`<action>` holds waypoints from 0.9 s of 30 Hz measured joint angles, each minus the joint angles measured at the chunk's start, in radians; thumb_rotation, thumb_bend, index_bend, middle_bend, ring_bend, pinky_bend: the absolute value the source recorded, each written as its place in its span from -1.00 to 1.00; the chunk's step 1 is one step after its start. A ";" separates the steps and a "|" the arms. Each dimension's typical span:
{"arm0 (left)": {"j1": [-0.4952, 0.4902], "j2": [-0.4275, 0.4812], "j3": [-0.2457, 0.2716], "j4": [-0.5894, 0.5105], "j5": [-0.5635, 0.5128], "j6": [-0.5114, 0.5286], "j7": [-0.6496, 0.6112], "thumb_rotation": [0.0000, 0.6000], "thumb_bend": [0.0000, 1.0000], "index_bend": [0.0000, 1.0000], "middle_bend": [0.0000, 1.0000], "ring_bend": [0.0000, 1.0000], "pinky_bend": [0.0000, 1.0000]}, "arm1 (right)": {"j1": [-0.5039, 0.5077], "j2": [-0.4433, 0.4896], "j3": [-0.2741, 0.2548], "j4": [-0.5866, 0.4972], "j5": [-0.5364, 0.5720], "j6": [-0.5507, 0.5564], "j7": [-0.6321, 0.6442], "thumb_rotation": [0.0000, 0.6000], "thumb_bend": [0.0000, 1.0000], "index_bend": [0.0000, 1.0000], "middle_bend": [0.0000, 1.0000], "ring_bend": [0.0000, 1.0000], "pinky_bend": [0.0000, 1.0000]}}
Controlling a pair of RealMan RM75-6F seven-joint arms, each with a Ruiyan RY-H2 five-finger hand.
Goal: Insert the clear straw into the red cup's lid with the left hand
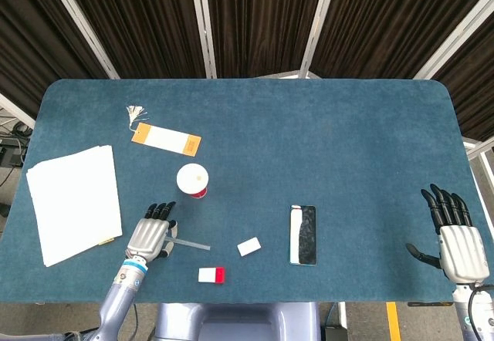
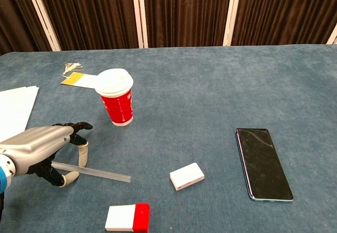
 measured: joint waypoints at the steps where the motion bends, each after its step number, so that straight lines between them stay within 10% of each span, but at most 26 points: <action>1: 0.000 0.001 0.002 -0.002 0.004 0.002 -0.004 1.00 -0.15 0.04 -1.00 -1.00 -1.00 | 0.000 0.001 0.000 0.000 0.000 0.000 0.000 1.00 -0.75 -1.00 -1.00 -1.00 -1.00; 27: 0.068 0.226 -0.045 -0.244 0.244 0.162 -0.342 1.00 -0.15 0.06 -1.00 -1.00 -1.00 | -0.001 -0.004 -0.002 0.001 -0.004 0.003 -0.009 1.00 -0.75 -1.00 -1.00 -1.00 -1.00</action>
